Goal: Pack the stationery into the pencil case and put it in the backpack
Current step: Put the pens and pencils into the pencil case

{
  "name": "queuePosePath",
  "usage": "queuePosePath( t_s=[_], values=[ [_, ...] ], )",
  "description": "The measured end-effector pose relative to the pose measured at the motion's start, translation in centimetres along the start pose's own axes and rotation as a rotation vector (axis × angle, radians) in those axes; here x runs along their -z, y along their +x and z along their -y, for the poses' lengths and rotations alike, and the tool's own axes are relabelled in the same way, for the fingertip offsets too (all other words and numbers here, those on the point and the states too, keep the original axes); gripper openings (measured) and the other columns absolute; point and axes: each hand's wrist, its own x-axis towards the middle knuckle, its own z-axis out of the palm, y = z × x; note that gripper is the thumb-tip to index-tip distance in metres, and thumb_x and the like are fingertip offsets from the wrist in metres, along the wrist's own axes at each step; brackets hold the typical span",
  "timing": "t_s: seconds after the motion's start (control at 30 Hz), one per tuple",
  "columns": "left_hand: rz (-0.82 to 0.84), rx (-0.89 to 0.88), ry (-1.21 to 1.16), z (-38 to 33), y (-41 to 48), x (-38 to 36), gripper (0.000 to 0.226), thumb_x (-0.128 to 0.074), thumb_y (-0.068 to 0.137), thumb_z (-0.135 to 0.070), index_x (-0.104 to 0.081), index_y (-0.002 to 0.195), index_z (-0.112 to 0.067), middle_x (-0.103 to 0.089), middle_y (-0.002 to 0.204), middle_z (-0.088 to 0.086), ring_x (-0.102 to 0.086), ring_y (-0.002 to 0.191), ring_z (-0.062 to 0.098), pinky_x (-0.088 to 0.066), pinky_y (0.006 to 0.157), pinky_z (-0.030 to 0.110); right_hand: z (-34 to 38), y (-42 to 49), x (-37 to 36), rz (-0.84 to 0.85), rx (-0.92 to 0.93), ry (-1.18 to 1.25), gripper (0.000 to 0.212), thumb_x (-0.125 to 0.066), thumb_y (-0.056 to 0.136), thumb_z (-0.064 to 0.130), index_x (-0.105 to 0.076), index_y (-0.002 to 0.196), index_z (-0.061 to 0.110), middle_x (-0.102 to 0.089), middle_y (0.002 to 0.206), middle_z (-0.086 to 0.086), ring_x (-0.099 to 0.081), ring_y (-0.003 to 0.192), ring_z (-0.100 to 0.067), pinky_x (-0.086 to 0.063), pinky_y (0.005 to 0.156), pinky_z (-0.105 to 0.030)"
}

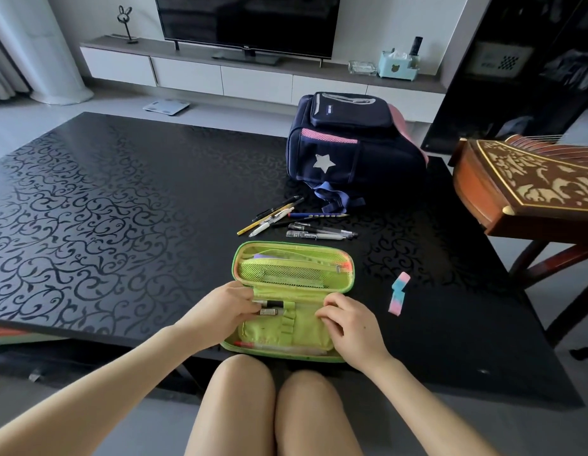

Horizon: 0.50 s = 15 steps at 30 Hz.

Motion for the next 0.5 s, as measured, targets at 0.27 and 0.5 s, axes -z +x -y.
queuePosePath(
  t_s=[0.27, 0.5],
  values=[
    [0.056, -0.135, 0.165, -0.9, 2.0, 0.6, 0.008, -0.065, 0.075, -0.017, -0.068, 0.069, -0.022, -0.052, 0.061, -0.009, -0.039, 0.065, 0.010, -0.037, 0.052, 0.020, -0.1, 0.0, -0.1, -0.013, 0.009, 0.007, 0.012, -0.062, 0.080, 0.008, -0.071, 0.084, 0.015, -0.062, 0.087, 0.004, -0.058, 0.069, -0.014, -0.050, 0.058, -0.027],
    [-0.021, 0.219, -0.242, -3.5, 3.0, -1.0, 0.007, -0.070, 0.076, -0.017, -0.064, 0.079, -0.015, -0.060, 0.076, -0.005, -0.053, 0.077, 0.016, -0.048, 0.071, 0.032, 0.1, 0.0, 0.0, 0.005, 0.010, 0.006, 0.013, -0.051, 0.085, 0.015, -0.065, 0.085, 0.014, -0.062, 0.090, 0.006, -0.058, 0.073, -0.012, -0.049, 0.060, -0.028]
  ],
)
